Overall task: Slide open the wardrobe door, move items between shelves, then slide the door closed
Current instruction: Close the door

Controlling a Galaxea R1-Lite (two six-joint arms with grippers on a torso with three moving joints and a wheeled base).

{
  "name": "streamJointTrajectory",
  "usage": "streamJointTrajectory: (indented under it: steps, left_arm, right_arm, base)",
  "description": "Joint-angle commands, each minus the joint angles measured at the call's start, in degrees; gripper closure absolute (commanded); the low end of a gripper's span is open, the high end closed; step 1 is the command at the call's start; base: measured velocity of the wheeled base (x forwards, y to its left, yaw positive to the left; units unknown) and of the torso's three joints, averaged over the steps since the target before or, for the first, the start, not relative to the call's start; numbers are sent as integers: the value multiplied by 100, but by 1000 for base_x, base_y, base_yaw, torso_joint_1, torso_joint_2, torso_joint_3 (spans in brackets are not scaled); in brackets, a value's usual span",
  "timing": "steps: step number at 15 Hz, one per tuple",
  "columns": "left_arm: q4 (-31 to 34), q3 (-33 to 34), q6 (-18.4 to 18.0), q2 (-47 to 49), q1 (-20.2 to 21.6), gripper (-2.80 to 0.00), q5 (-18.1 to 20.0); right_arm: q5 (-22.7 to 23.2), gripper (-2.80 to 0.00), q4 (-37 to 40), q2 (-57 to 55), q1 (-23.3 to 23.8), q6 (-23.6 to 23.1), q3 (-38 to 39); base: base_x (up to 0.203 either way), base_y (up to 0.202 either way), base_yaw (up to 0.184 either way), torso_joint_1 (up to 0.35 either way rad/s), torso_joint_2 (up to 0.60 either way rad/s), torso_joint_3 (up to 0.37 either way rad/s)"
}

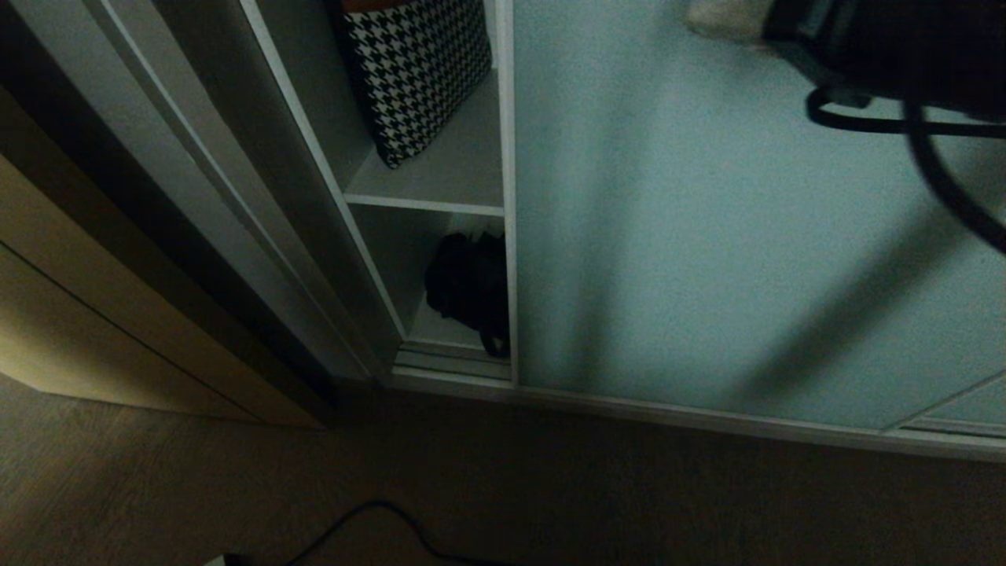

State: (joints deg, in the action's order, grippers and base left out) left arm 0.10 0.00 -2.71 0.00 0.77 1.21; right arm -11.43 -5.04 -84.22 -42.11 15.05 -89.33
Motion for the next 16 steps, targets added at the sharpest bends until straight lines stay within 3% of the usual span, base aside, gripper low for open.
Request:
streamJointTrajectory:
  steps: [1,4,7,8,12,16]
  left_arm:
    - [-1,0,-1,9,2,0,2]
    - [-1,0,-1,9,2,0,2]
    - [-1,0,-1,9,2,0,2]
    - [-1,0,-1,9,2,0,2]
    - [-1,0,-1,9,2,0,2]
    - [-1,0,-1,9,2,0,2]
  right_arm:
    - [-126,0,560,968,203,-162,219]
    - [71,0,2139,1881,1524,-290,330]
    - [994,0,2971,2835,3387,-208,715]
    - [1211,0,3051,3287,3726,-188,1156]
    - [1378,0,2742,5287,4096,-535,4021]
    - [1332,0,2537,7379,4228,-1017,6107]
  base:
    - [0,0,0,0,0,0]
    - [0,0,0,0,0,0]
    - [0,0,0,0,0,0]
    - [0,0,0,0,0,0]
    - [0,0,0,0,0,0]
    - [0,0,0,0,0,0]
